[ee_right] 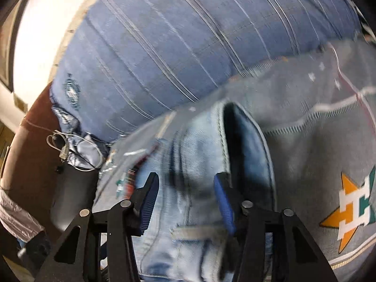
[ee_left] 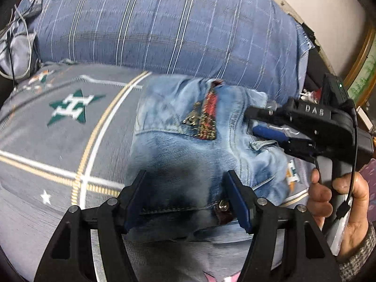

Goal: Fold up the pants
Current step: 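Lower the jeans bundle onto the bedspread and open the left gripper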

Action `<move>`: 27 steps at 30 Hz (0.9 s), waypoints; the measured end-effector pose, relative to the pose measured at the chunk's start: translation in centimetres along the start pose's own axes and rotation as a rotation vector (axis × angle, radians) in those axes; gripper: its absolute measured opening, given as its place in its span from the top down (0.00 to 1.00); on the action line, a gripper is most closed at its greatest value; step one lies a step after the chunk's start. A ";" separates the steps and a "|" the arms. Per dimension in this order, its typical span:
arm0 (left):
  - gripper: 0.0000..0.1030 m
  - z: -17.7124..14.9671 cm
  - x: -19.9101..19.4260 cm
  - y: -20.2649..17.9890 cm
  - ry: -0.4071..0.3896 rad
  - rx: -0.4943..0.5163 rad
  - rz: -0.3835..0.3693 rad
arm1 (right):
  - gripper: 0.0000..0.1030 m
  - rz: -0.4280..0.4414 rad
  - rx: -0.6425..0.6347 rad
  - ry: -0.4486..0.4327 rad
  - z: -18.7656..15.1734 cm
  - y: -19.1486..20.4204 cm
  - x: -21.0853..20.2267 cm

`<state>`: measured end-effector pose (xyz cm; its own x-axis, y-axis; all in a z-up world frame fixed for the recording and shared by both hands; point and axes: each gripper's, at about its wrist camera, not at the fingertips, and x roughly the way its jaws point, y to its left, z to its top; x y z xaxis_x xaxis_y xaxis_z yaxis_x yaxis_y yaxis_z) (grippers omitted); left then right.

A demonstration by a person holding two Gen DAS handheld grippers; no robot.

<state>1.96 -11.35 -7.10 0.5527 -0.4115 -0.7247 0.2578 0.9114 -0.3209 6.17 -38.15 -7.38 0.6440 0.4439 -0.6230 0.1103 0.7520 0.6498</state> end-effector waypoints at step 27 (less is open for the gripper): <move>0.21 -2.8 -11.3 -0.6 -0.285 0.128 0.268 | 0.37 -0.105 -0.191 -0.274 -8.7 4.6 -8.2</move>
<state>-6.68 -7.25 -0.41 0.8063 -0.1626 -0.5687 0.1614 0.9855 -0.0528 -5.16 -34.14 -3.08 0.8189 0.2314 -0.5252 0.0598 0.8757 0.4791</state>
